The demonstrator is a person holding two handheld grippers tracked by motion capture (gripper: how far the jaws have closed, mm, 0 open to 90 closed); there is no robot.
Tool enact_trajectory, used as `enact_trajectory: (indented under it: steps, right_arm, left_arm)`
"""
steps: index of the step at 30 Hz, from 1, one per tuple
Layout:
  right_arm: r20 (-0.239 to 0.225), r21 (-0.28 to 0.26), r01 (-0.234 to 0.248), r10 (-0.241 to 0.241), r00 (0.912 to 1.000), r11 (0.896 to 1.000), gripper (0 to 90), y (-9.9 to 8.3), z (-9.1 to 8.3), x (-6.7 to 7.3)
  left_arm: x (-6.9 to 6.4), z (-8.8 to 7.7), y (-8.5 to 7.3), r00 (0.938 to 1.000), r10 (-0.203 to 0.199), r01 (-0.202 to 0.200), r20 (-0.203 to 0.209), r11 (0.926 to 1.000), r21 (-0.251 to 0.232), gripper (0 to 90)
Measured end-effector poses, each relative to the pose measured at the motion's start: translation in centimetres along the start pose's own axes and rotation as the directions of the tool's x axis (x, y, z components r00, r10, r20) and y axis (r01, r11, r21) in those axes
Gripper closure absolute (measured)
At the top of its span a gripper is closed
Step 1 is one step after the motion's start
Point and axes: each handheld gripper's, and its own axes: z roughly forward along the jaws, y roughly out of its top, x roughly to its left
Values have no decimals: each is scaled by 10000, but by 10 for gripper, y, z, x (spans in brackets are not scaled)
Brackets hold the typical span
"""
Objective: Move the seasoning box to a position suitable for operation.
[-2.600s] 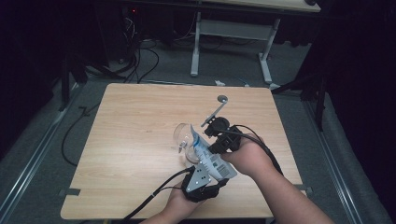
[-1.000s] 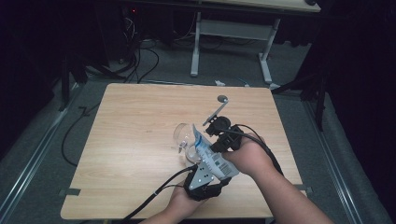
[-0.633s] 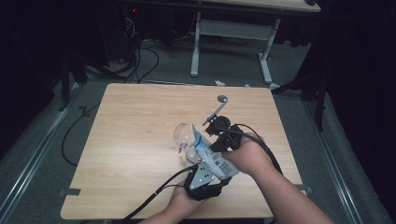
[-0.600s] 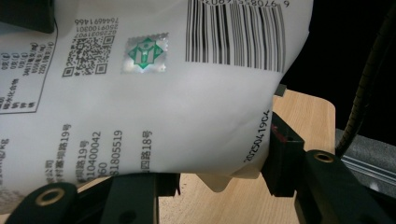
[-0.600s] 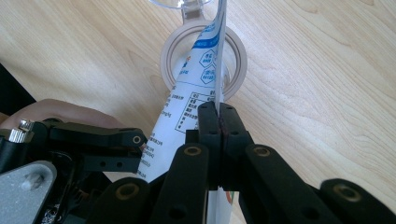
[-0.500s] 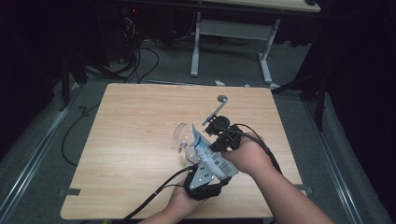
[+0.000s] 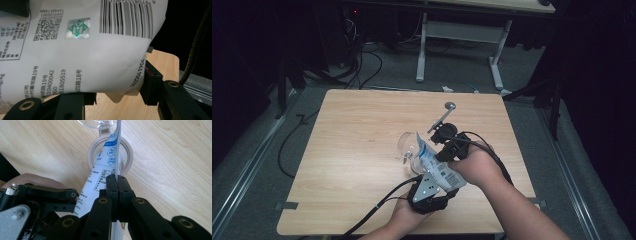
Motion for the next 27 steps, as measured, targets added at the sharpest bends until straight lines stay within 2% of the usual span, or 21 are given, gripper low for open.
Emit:
enact_trajectory:
  steps: [17,23,27]
  right_arm:
    - [41,-15,51,-51,10000,10000,900,2,2,-1]
    - [71,8,-97,97,9999,10000,900,2,2,0]
    - [66,0,16,-16,10000,10000,900,3,2,-1]
  left_arm:
    - [0,1,0,9998,-154,154,89,9999,-61,545]
    - [-1,1,1,9998,-182,183,101,9998,-81,544]
    - [0,1,2,9998,-166,167,103,9998,-66,545]
